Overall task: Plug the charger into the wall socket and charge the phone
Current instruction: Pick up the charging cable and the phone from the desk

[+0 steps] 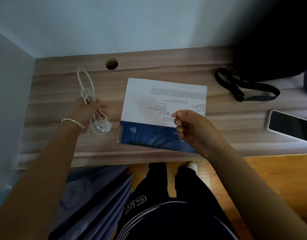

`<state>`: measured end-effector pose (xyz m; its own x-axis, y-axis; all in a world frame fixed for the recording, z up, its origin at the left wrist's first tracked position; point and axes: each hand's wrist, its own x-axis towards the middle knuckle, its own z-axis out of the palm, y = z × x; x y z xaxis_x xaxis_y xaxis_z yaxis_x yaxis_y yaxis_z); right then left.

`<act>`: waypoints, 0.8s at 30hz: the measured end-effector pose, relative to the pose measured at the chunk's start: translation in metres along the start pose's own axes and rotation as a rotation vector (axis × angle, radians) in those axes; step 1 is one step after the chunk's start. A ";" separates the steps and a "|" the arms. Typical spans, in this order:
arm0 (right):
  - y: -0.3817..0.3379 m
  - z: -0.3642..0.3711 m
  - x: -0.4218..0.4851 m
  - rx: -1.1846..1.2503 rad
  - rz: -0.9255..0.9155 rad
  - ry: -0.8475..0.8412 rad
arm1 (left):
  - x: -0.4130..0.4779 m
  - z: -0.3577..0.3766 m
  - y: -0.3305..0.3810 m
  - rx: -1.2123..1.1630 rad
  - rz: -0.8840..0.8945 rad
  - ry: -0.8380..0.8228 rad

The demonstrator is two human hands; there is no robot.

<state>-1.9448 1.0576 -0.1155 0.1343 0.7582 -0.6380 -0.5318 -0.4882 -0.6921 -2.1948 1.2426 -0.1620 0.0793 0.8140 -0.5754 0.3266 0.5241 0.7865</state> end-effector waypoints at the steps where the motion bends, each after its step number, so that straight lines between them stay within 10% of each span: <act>1: -0.001 -0.005 -0.003 0.008 -0.002 0.007 | -0.008 0.007 0.006 -0.085 -0.007 -0.036; 9: -0.011 -0.071 -0.040 0.087 -0.008 -0.003 | -0.075 0.109 0.024 -0.285 -0.099 -0.419; 24: -0.011 -0.229 -0.126 0.195 -0.059 0.127 | -0.166 0.297 0.009 -0.269 -0.099 -0.609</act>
<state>-1.7644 0.8688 -0.1053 0.2674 0.7168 -0.6440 -0.6693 -0.3427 -0.6593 -1.9250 1.0377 -0.1255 0.6036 0.5141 -0.6094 0.1197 0.6972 0.7068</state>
